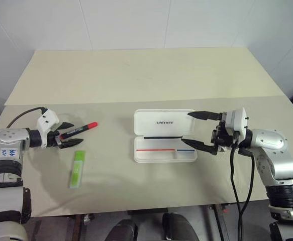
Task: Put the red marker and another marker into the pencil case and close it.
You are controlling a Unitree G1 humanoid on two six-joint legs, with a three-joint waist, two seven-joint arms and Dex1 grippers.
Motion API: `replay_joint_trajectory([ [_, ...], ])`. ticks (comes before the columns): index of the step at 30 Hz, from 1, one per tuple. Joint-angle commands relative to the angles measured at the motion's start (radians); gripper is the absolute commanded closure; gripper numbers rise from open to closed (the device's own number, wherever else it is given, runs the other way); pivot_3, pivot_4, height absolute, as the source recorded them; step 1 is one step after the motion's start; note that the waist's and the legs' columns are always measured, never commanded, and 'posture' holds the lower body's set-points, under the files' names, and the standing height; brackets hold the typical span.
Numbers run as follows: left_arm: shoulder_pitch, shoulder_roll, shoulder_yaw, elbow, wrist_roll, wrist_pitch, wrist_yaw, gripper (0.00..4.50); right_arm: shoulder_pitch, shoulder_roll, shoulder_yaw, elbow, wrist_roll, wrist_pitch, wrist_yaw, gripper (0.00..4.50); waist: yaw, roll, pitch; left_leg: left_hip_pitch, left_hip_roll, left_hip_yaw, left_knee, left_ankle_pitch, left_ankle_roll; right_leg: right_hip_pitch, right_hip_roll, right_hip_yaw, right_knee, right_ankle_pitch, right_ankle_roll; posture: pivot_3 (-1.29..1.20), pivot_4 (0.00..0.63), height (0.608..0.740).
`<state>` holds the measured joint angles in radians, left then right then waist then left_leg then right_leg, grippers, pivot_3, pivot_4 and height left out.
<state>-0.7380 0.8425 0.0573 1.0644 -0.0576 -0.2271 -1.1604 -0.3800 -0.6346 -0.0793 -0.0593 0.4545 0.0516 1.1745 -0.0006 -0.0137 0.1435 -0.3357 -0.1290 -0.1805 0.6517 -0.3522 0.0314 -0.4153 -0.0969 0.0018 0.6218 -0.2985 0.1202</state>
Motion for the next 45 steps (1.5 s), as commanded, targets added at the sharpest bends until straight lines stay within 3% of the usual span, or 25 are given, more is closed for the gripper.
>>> replay_joint_trajectory([
  [1,-0.02,0.017,-0.012,0.051,0.035,-0.032,0.018,0.59,0.0,-0.025,-0.031,-0.049,0.026,0.009,-0.003,0.0,0.0,0.0,0.0,0.0,0.0,0.0,0.0,0.0,0.0,0.0,0.0,0.0,0.0,0.0,0.0,0.0,0.15,0.74],
  [3,-0.022,0.013,-0.015,0.066,0.04,-0.04,0.018,1.06,0.002,-0.037,-0.037,-0.056,0.042,0.019,0.014,0.0,0.0,0.0,0.0,0.0,0.0,0.0,0.001,0.0,0.0,0.0,0.0,0.0,0.0,0.0,0.0,0.0,0.15,0.74],
  [11,0.005,-0.004,-0.013,0.074,0.03,-0.058,0.015,3.8,0.0,-0.093,-0.043,-0.075,0.112,0.03,0.119,0.0,0.001,0.0,0.0,0.0,0.001,0.001,0.004,0.001,-0.001,0.003,0.0,0.002,-0.001,0.0,0.0,0.0,0.15,0.74],
  [12,0.009,-0.005,-0.012,0.071,0.028,-0.059,0.015,3.88,-0.001,-0.097,-0.042,-0.076,0.115,0.029,0.126,0.0,0.001,0.0,0.0,0.0,0.001,0.001,0.004,0.001,-0.001,0.003,0.0,0.002,-0.001,0.0,0.0,0.0,0.15,0.74],
  [21,0.063,-0.033,0.048,-0.092,-0.071,-0.055,-0.045,3.88,-0.012,-0.1,-0.047,-0.016,0.087,0.009,0.131,0.0,0.004,0.0,0.0,0.0,0.0,0.001,0.004,0.0,0.0,0.002,0.0,0.003,0.0,0.0,0.0,0.0,0.15,0.74],
  [28,0.224,-0.074,0.096,-0.675,-0.239,0.119,-0.031,3.88,0.011,-0.106,-0.076,0.061,0.056,-0.035,0.096,0.0,0.001,0.002,0.001,-0.002,0.0,-0.001,0.01,-0.007,0.007,0.001,0.0,0.003,0.002,0.001,-0.001,0.0,0.15,0.74],
  [32,0.287,-0.098,0.091,-0.919,-0.299,0.25,0.021,3.88,0.031,-0.103,-0.089,0.075,0.046,-0.05,0.084,0.0,-0.001,0.002,0.001,-0.002,0.0,0.0,0.011,-0.01,0.009,0.001,0.0,0.002,0.003,0.001,-0.001,0.0,0.15,0.74],
  [39,0.304,-0.185,-0.042,-1.239,-0.361,0.476,0.084,3.88,0.078,-0.125,-0.134,0.082,0.047,-0.06,0.063,0.0,0.011,0.004,0.002,-0.002,0.0,0.0,0.011,-0.01,0.009,0.002,0.0,0.002,0.0,0.001,0.0,0.0,0.15,0.74],
  [45,0.283,-0.291,-0.151,-1.261,-0.3,0.538,0.179,3.88,0.117,-0.143,-0.177,0.065,0.049,-0.056,0.042,0.0,0.028,0.003,0.002,-0.001,0.0,0.005,0.013,-0.01,0.007,0.005,0.001,0.003,-0.005,0.001,0.0,0.0,0.15,0.74],
])
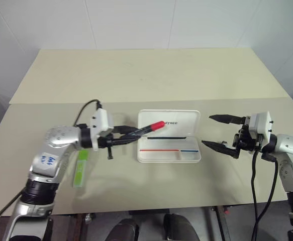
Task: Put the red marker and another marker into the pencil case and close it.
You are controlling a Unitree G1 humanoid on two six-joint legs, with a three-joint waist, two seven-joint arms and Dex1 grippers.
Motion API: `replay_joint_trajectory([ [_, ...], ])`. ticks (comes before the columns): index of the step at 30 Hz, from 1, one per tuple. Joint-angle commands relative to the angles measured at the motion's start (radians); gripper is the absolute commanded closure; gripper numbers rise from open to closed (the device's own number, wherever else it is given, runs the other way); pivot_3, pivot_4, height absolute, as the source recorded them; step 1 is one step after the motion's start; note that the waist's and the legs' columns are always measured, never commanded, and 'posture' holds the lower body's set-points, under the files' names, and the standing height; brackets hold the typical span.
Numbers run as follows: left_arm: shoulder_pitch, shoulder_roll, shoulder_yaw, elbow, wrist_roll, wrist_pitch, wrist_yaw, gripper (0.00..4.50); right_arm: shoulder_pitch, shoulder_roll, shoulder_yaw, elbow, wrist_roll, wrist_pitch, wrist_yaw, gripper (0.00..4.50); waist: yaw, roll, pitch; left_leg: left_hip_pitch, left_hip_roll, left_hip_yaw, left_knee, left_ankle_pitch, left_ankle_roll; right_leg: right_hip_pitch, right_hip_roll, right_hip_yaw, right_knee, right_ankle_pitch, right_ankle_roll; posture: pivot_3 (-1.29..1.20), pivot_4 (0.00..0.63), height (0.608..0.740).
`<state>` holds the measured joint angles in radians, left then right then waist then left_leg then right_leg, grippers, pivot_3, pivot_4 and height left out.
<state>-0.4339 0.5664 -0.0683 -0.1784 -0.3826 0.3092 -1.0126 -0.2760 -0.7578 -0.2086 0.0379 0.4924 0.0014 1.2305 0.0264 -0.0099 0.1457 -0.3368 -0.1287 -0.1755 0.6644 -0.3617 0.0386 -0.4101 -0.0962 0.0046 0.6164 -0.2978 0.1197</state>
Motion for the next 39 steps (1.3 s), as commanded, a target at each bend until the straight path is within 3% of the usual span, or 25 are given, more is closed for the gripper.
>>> replay_joint_trajectory([
  [1,-0.03,-0.038,-0.054,0.003,0.046,-0.007,0.042,3.88,0.027,-0.024,-0.056,-0.047,0.014,-0.001,-0.021,0.0,0.001,0.0,0.0,0.0,0.001,0.0,0.0,0.0,-0.001,0.0,0.0,0.0,-0.001,0.0,0.0,0.0,0.15,0.74],
  [7,-0.094,-0.122,-0.155,0.154,0.158,-0.09,0.064,3.88,0.089,-0.03,-0.088,-0.118,0.024,0.023,-0.057,0.0,0.006,-0.001,-0.001,0.0,0.001,0.003,0.0,0.002,-0.003,0.002,0.001,0.0,-0.005,0.0,0.001,0.0,0.15,0.74],
  [16,-0.225,-0.239,-0.198,0.424,0.257,-0.264,0.079,3.88,0.162,-0.021,-0.116,-0.23,0.039,0.058,-0.122,0.0,0.021,-0.002,-0.001,0.0,0.001,0.005,0.0,0.002,-0.002,0.0,0.001,-0.001,-0.005,0.001,0.002,0.0,0.15,0.74],
  [27,-0.199,-0.271,-0.224,0.388,0.243,-0.229,-0.01,3.88,0.18,-0.018,-0.119,-0.25,0.044,0.056,-0.151,0.0,0.026,-0.002,-0.001,0.0,0.001,0.006,0.0,0.002,-0.002,0.0,0.0,0.0,-0.006,0.001,0.003,0.0,0.15,0.74],
  [37,-0.176,-0.261,-0.23,0.392,0.306,-0.247,0.045,0.42,0.152,-0.008,-0.099,-0.232,0.042,0.045,-0.145,0.0,0.028,-0.002,-0.001,0.0,0.001,0.007,0.001,0.002,-0.002,0.0,0.0,0.0,-0.006,0.002,0.003,0.0,0.15,0.74],
  [39,-0.171,-0.263,-0.229,0.384,0.305,-0.255,0.049,0.04,0.149,-0.007,-0.097,-0.229,0.042,0.044,-0.143,0.0,0.027,-0.002,-0.001,0.0,0.001,0.007,0.001,0.002,-0.002,0.0,0.0,0.0,-0.006,0.002,0.003,0.0,0.15,0.74],
])
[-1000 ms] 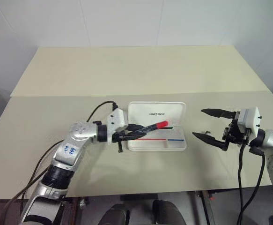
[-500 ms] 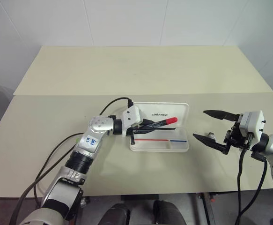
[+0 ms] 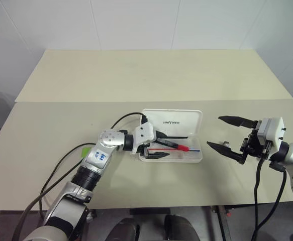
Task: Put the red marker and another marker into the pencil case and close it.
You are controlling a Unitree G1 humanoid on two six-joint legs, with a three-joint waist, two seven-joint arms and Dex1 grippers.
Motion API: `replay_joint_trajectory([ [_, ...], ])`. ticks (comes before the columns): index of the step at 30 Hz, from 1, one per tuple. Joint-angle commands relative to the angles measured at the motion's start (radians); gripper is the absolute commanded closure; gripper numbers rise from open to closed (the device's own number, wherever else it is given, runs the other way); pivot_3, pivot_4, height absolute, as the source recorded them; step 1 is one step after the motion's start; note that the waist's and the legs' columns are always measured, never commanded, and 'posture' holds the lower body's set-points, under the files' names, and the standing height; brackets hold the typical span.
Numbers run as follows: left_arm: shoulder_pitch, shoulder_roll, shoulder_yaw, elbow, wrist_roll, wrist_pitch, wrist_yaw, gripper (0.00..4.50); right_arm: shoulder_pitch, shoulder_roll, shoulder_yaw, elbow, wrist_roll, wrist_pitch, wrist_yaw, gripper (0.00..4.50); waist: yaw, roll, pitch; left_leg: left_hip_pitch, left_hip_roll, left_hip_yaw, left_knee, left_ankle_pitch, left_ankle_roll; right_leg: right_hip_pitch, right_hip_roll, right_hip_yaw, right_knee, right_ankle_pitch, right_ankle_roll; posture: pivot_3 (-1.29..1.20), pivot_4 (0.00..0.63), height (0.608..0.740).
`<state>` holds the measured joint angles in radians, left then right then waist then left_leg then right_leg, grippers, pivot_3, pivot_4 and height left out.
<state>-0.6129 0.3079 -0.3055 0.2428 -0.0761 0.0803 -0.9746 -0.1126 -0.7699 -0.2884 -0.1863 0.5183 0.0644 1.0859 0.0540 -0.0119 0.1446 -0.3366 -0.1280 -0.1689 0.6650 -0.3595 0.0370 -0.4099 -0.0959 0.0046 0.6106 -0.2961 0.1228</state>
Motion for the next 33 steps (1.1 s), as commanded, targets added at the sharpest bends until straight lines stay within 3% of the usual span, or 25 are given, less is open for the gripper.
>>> replay_joint_trajectory([
  [1,0.011,-0.006,0.01,-0.043,-0.002,-0.028,0.015,0.04,-0.016,0.006,-0.016,-0.003,0.015,-0.02,0.002,0.0,0.0,0.0,0.0,0.0,0.0,0.0,0.0,0.0,0.0,0.0,0.0,0.0,0.0,0.0,0.0,0.0,0.15,0.74],
  [7,0.032,-0.004,0.027,-0.118,-0.027,-0.007,0.03,0.04,-0.03,0.013,-0.002,0.014,0.012,-0.026,0.01,0.0,-0.001,0.0,0.0,0.0,0.0,0.0,0.0,0.0,0.0,0.0,0.0,0.0,0.0,0.0,0.0,0.0,0.15,0.74],
  [17,0.218,0.06,0.158,-0.457,-0.163,0.153,0.076,0.04,-0.097,0.05,0.061,0.093,-0.002,-0.051,0.049,0.0,-0.006,0.0,0.0,0.0,0.0,0.0,-0.001,0.0,0.0,0.0,0.0,0.001,0.0,0.0,0.0,0.0,0.15,0.74],
  [25,0.493,0.059,0.336,-0.779,-0.107,0.279,0.386,0.04,-0.192,0.081,0.12,0.203,-0.018,-0.082,0.11,0.0,-0.004,0.0,0.0,0.001,0.001,0.001,-0.001,0.0,0.0,0.0,0.0,0.002,-0.001,0.0,0.0,0.0,0.15,0.74],
  [28,0.631,-0.001,0.451,-0.879,-0.054,0.351,0.579,0.04,-0.247,0.095,0.15,0.264,-0.026,-0.096,0.146,0.0,-0.003,0.0,0.0,0.001,0.001,0.002,-0.002,0.0,0.0,0.0,0.001,0.002,-0.002,0.0,0.0,0.0,0.15,0.74],
  [33,0.785,-0.079,0.517,-0.988,-0.002,0.442,0.745,0.04,-0.315,0.11,0.179,0.344,-0.038,-0.116,0.193,0.0,0.007,0.0,0.0,0.001,0.001,0.002,-0.002,0.0,0.0,0.001,0.001,0.002,-0.003,0.0,0.0,0.0,0.15,0.74],
])
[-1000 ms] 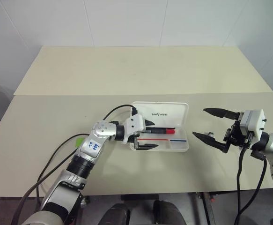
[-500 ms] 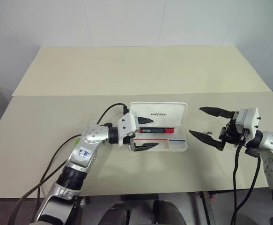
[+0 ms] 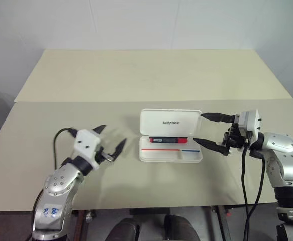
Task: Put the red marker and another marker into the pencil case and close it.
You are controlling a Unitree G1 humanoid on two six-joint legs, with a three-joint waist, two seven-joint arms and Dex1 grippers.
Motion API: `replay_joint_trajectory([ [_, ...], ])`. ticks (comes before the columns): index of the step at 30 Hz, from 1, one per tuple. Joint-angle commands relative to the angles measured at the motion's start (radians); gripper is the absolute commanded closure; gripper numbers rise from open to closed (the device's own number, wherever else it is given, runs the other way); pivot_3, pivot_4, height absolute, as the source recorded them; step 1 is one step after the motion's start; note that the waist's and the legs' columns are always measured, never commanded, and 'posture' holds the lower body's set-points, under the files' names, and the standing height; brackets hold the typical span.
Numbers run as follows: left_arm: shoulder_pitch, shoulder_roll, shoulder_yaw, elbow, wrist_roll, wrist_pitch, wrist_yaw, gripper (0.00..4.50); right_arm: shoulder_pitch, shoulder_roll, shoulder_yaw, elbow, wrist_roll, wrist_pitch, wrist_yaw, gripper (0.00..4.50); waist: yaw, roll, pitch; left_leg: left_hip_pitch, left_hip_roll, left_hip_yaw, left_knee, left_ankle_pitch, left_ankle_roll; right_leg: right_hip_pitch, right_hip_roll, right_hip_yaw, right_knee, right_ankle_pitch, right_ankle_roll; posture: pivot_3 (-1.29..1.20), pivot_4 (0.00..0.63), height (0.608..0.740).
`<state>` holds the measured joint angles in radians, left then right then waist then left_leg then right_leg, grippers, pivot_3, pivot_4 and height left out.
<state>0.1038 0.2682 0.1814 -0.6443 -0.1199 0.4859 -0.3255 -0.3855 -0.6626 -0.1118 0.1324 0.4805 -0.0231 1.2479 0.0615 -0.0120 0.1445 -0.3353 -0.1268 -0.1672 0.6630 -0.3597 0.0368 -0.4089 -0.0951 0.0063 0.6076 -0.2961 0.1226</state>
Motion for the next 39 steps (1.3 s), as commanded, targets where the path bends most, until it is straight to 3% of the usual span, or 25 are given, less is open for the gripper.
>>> replay_joint_trajectory([
  [1,0.095,-0.055,0.035,-0.119,0.051,0.052,0.125,0.04,-0.055,0.006,0.006,0.04,-0.003,-0.032,0.04,0.0,-0.002,0.0,0.0,0.0,0.0,0.001,0.0,0.0,0.0,0.0,0.0,0.0,-0.001,0.0,0.0,0.0,0.15,0.74],
  [11,0.268,-0.221,-0.047,-0.223,0.086,0.167,0.3,0.04,-0.12,0.02,0.025,0.111,-0.019,-0.048,0.096,0.0,0.017,0.0,0.0,0.0,0.001,0.005,0.0,-0.001,0.001,0.0,0.0,0.001,-0.003,0.0,0.0,0.0,0.15,0.74],
  [24,0.314,-0.24,-0.012,-0.137,0.066,0.152,0.31,0.04,-0.117,0.004,0.015,0.092,-0.021,-0.035,0.116,0.0,0.019,0.0,0.0,0.0,0.002,0.008,-0.001,-0.001,0.001,0.0,0.0,0.0,-0.006,0.0,0.0,0.0,0.15,0.74],
  [28,0.307,-0.245,-0.001,-0.112,0.043,0.159,0.304,0.97,-0.111,0.006,0.012,0.078,-0.02,-0.032,0.107,0.0,0.019,0.0,0.0,0.0,0.002,0.009,-0.001,-0.001,0.001,0.0,0.0,0.0,-0.006,0.0,0.0,0.0,0.15,0.74],
  [35,0.295,-0.226,-0.004,-0.096,0.039,0.176,0.299,3.32,-0.106,0.007,0.008,0.066,-0.019,-0.028,0.098,0.0,0.019,0.0,0.0,0.0,0.002,0.009,-0.001,-0.001,0.001,0.0,0.0,0.0,-0.006,0.0,0.0,0.0,0.15,0.74],
  [39,0.283,-0.221,0.002,-0.095,0.032,0.167,0.296,3.38,-0.106,0.008,0.006,0.065,-0.019,-0.028,0.095,0.0,0.019,0.0,0.0,0.0,0.002,0.009,-0.001,-0.001,0.001,0.0,0.0,0.0,-0.006,0.0,0.0,0.0,0.15,0.74],
])
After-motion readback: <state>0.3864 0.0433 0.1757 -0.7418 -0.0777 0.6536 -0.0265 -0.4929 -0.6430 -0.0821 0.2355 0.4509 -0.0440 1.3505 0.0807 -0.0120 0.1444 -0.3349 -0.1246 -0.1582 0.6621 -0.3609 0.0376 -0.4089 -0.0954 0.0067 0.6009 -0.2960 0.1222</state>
